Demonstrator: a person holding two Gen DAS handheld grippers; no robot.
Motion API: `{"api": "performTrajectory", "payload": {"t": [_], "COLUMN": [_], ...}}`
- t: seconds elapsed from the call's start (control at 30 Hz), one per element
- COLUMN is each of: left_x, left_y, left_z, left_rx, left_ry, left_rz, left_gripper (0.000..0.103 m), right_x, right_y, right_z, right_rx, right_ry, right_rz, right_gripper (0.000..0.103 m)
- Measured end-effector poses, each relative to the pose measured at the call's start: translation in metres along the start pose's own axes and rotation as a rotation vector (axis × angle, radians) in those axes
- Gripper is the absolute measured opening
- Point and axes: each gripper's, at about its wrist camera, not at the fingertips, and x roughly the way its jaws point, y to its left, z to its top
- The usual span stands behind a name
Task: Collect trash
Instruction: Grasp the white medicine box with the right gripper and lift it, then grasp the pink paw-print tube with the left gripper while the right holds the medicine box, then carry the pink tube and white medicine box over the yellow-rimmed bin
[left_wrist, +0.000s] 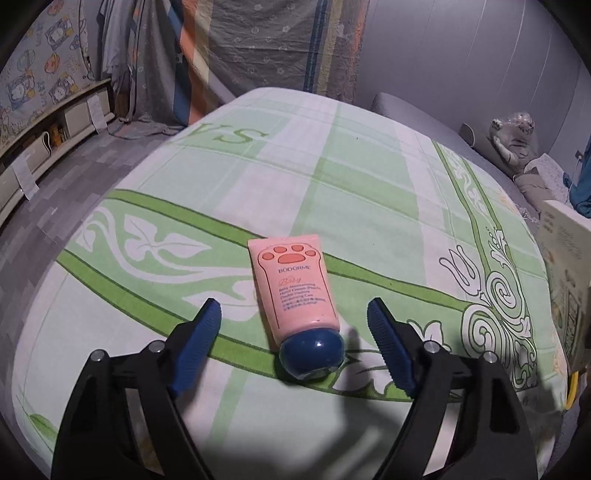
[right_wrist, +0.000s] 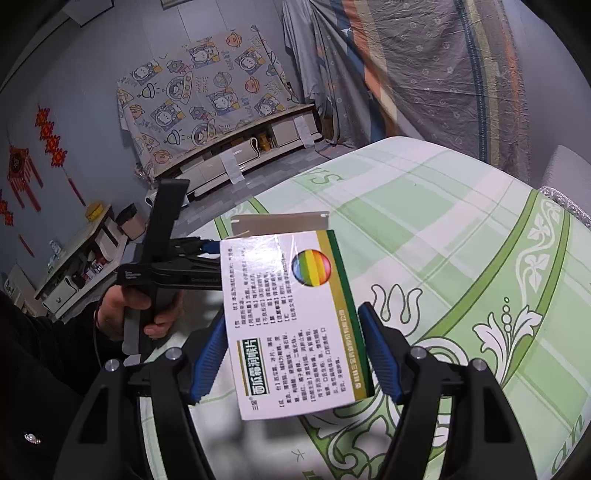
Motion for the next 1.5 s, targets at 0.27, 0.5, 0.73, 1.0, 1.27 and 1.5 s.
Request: {"api": "performTrajectory", "payload": {"t": [0.27, 0.5, 0.73, 1.0, 1.27, 1.5], "left_x": [0.002, -0.024, -0.095, -0.138, -0.153, -0.160], "left_y": [-0.001, -0.011, -0.061, -0.147, -0.228, -0.289], "left_z": [-0.001, -0.002, 0.001, 0.002, -0.003, -0.017], "left_rx": [0.003, 0.018, 0.132, 0.282, 0.427, 0.542], "left_ry": [0.007, -0.045, -0.209, -0.314, -0.352, -0.357], "left_rz": [0.019, 0.008, -0.044, -0.199, -0.337, -0.440], "left_gripper": [0.037, 0.037, 0.037, 0.037, 0.037, 0.037], "right_x": [-0.009, -0.024, -0.050, -0.119, -0.195, -0.255], "right_y": [0.006, 0.010, 0.002, -0.017, -0.038, -0.052], "right_z": [-0.003, -0.006, -0.021, -0.058, -0.104, -0.158], "right_rx": [0.017, 0.053, 0.157, 0.309, 0.437, 0.549], "right_ry": [-0.032, -0.065, -0.126, -0.284, -0.430, -0.552], "right_rz": [0.003, 0.010, 0.000, -0.121, -0.266, -0.407], "right_gripper": [0.065, 0.065, 0.065, 0.065, 0.065, 0.065]}}
